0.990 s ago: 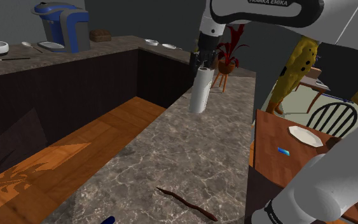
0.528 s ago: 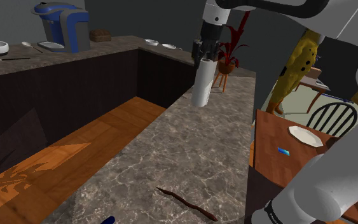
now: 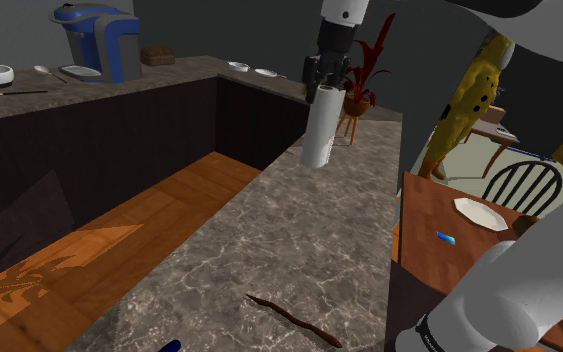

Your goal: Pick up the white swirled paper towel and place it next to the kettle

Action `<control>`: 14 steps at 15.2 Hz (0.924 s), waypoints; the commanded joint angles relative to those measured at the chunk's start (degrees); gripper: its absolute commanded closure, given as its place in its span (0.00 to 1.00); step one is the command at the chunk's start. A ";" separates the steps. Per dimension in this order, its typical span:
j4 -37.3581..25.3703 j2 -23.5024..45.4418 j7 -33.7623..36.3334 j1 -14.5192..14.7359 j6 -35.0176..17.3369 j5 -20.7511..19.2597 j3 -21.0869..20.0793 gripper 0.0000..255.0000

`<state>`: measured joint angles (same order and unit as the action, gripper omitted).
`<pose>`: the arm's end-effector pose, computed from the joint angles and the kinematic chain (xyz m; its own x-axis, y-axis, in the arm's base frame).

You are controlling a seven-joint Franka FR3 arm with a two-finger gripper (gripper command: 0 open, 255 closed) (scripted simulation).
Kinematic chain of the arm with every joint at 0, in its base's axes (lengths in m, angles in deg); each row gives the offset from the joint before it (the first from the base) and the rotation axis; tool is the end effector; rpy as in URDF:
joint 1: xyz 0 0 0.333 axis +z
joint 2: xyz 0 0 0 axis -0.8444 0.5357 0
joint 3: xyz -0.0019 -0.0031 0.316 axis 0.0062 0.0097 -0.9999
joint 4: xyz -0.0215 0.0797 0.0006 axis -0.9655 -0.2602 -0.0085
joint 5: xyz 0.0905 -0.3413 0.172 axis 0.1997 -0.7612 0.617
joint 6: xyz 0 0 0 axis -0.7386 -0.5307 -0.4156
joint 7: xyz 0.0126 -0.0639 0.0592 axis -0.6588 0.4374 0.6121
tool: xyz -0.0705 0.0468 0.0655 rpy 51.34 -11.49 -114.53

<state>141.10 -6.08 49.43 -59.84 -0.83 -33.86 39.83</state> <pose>0.5072 0.0479 0.6831 0.9984 -0.0089 0.0562 -0.0120 -0.9984 0.0553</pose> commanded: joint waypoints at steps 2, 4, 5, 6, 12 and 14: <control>3.19 -3.02 3.48 1.54 -0.01 0.53 -1.93 1.00; 5.14 -5.00 5.81 2.54 0.09 1.02 -3.27 1.00; 5.99 -5.91 6.99 3.04 0.17 1.29 -3.97 1.00; 6.77 -6.76 8.18 3.53 0.27 1.58 -4.70 1.00; 9.94 -10.71 15.62 6.49 1.14 3.49 -9.37 1.00; 10.45 -11.57 18.22 7.45 1.49 4.17 -11.07 1.00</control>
<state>150.88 -16.92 66.23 -52.92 0.59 -30.12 29.62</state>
